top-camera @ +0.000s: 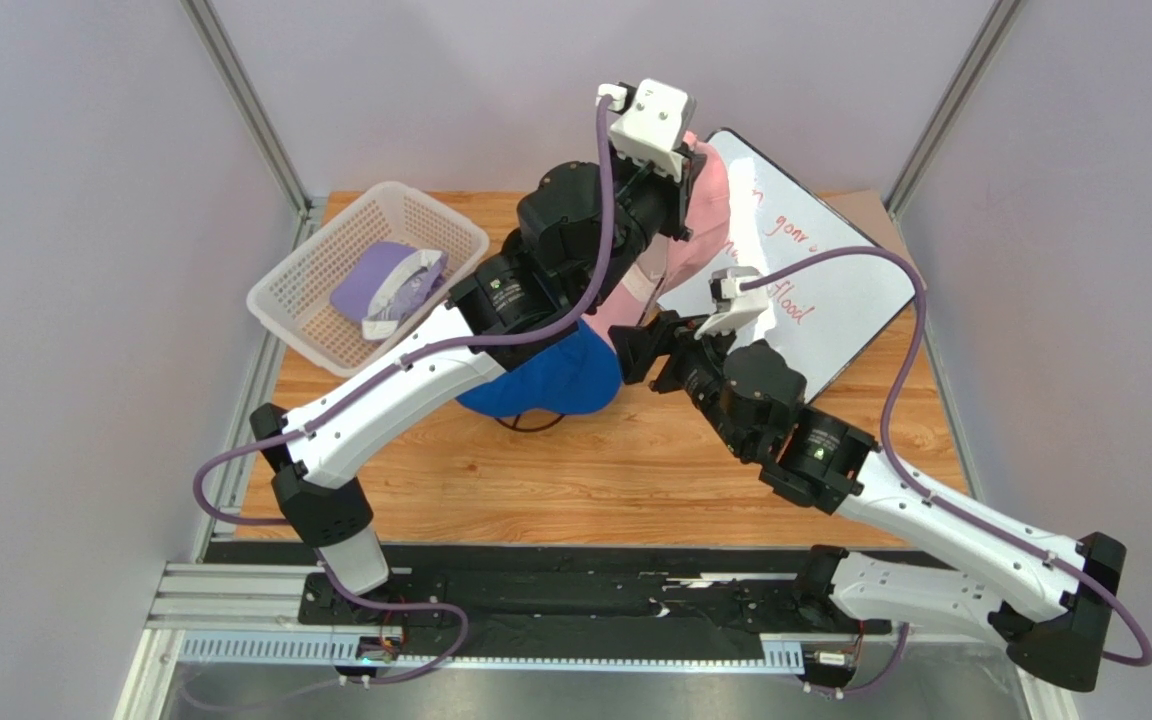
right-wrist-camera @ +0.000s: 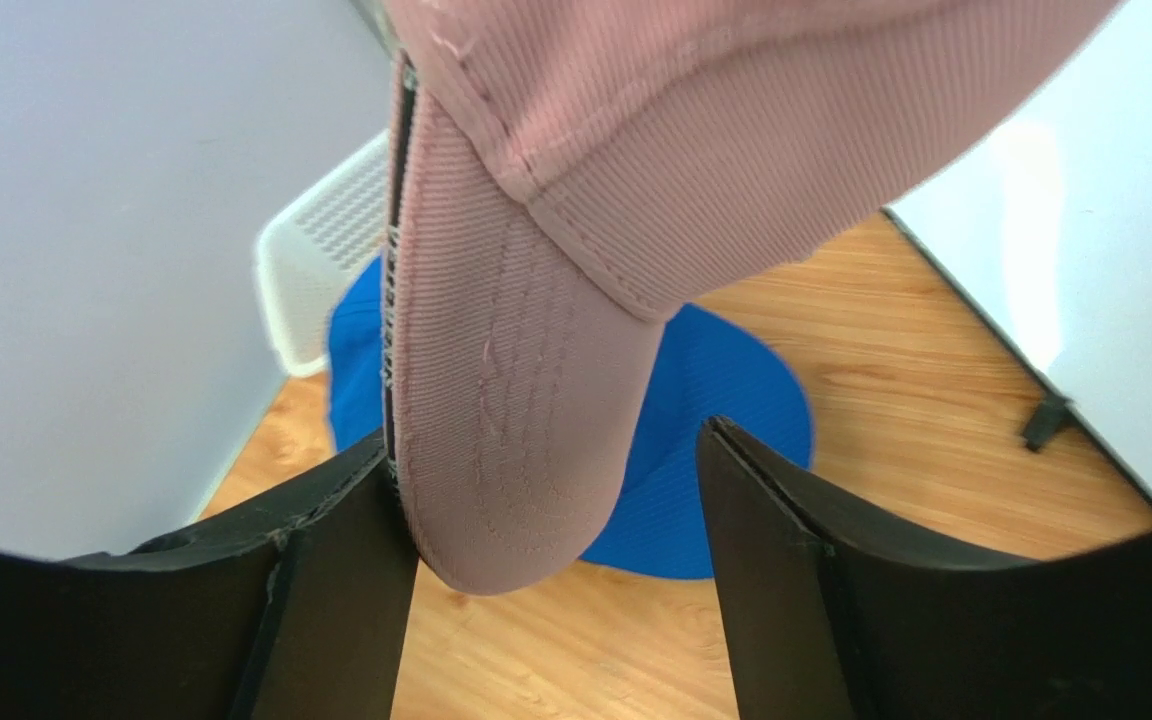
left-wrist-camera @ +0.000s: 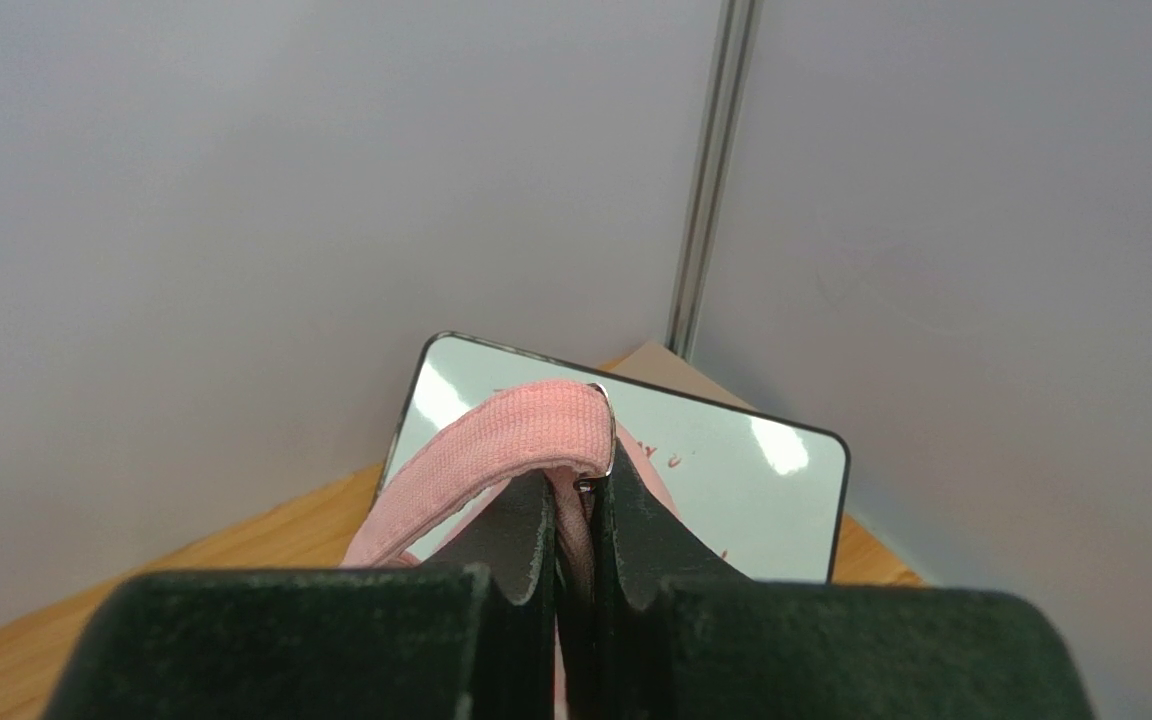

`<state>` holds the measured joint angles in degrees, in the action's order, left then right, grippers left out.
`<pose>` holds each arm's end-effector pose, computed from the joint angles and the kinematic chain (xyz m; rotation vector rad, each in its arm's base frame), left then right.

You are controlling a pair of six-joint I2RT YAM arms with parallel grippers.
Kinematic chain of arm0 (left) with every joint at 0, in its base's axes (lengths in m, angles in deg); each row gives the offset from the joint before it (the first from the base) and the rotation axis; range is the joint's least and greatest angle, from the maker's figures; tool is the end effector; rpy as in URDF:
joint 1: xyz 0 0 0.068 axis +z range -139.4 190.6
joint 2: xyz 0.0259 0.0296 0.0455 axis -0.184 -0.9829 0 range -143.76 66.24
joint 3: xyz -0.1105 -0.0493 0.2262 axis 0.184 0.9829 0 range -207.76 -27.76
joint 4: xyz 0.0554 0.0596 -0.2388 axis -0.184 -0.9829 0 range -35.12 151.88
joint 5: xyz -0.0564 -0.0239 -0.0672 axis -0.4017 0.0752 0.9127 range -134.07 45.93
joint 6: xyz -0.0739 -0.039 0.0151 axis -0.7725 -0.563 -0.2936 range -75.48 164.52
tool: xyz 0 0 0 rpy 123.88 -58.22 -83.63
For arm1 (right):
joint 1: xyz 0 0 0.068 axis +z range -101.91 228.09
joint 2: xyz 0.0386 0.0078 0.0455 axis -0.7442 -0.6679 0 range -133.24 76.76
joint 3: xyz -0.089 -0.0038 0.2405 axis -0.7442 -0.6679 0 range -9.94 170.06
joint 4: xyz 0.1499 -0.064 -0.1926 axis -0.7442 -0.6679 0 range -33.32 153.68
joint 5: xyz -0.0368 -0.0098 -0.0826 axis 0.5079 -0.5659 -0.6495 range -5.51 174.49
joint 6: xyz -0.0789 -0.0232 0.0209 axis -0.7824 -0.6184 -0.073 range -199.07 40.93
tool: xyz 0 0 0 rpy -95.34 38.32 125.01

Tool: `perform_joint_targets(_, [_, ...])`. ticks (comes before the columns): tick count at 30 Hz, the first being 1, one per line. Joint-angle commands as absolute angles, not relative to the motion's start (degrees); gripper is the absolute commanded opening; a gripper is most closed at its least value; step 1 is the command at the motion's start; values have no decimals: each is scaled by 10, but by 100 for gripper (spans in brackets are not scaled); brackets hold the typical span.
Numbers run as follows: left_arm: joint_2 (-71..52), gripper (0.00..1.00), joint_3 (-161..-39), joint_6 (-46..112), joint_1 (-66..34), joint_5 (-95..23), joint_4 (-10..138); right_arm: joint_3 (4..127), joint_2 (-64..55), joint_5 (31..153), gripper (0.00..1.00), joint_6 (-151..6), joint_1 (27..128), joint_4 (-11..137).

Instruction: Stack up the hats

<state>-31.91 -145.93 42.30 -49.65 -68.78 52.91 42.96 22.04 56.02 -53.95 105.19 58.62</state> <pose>0.2229 -0.3273 0.5222 0.3473 1.3800 -0.6084 0.1672 0.1929 0.3510 -0.0993 1.7166 0.6573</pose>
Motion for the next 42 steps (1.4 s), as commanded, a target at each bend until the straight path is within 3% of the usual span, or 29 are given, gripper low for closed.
perform_joint_targets(1, [-296,0,-1469,424,-500,-679,544,450,203,466,60,-580,1054,607])
perform_joint_targets(4, [-277,0,-1441,436,-500,-683,565,449,195,448,33,-603,1054,626])
perform_joint_targets(10, [-234,0,-1395,384,-455,-593,541,446,178,415,1,-665,1051,658])
perform_joint_targets(14, [-167,0,-1260,350,-403,-526,603,439,146,392,0,-720,1052,704])
perform_joint_targets(19, [-86,0,-1128,280,-290,-359,669,427,101,335,0,-775,1053,792])
perform_joint_targets(28, [-46,0,-998,213,-140,-164,773,430,26,265,0,-859,1053,934])
perform_joint_targets(42, [76,0,-824,201,-94,-314,751,362,-43,189,0,-1026,1119,1169])
